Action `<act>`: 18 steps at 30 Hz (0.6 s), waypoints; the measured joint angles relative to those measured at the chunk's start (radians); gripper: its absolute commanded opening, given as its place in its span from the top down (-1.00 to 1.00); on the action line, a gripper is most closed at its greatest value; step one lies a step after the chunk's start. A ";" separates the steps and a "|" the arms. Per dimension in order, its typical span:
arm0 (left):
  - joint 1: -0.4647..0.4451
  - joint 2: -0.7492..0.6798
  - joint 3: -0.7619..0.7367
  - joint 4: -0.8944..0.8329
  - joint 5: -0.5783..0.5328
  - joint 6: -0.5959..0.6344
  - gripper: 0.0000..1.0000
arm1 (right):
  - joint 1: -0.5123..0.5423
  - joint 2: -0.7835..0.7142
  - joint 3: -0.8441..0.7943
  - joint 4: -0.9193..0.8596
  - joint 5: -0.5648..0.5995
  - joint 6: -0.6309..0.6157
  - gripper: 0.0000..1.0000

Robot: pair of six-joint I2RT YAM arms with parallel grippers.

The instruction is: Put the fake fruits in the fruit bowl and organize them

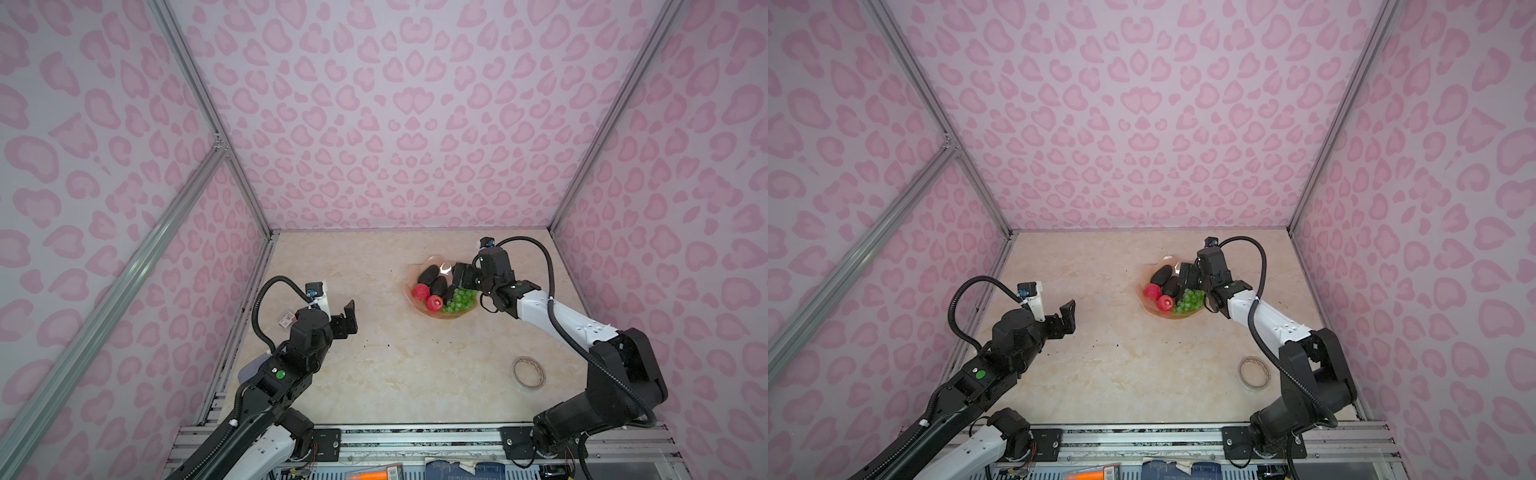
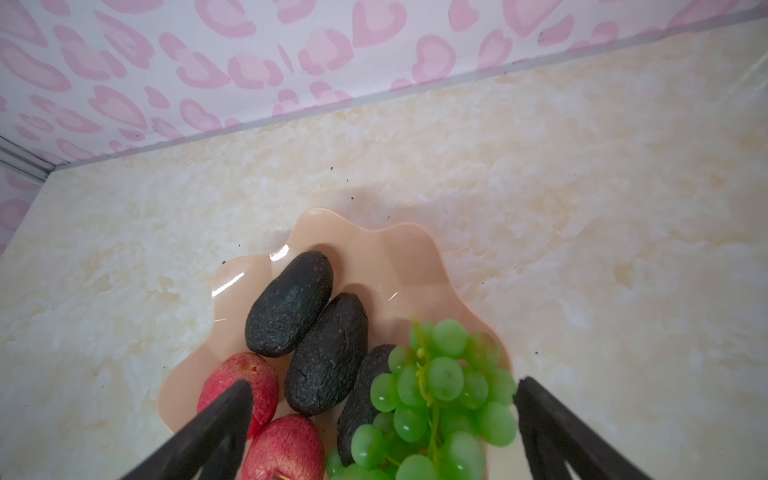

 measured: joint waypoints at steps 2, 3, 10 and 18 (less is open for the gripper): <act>0.004 0.010 0.000 0.018 -0.017 0.010 -0.92 | 0.000 -0.064 -0.026 0.005 0.016 -0.015 -0.97; 0.007 0.016 -0.001 0.028 -0.026 0.017 -0.92 | 0.000 -0.094 -0.042 0.007 0.028 -0.022 -0.97; 0.067 0.135 -0.091 0.248 -0.136 0.112 -0.94 | -0.034 -0.330 -0.257 0.049 0.162 -0.093 -0.97; 0.338 0.312 -0.316 0.635 -0.112 0.193 -0.93 | -0.085 -0.416 -0.555 0.301 0.351 -0.222 -0.97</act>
